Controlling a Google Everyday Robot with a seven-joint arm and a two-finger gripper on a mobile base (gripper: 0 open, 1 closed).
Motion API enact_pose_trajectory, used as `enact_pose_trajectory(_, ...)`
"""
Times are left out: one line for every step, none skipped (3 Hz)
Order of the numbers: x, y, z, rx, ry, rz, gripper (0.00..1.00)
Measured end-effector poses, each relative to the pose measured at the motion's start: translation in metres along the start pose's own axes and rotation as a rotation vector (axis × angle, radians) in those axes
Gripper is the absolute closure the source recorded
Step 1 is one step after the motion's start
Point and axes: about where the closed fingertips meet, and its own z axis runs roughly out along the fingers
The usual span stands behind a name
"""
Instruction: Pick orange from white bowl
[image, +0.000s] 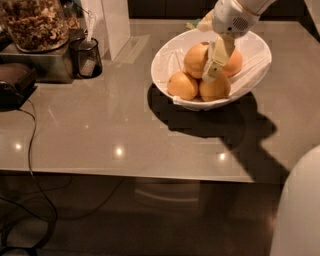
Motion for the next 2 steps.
enact_pose_trajectory(0.001, -0.003, 0.007, -0.002, -0.010, 0.010, 0.00)
enact_pose_trajectory(0.008, -0.005, 0.029, -0.043, -0.042, 0.040, 0.00)
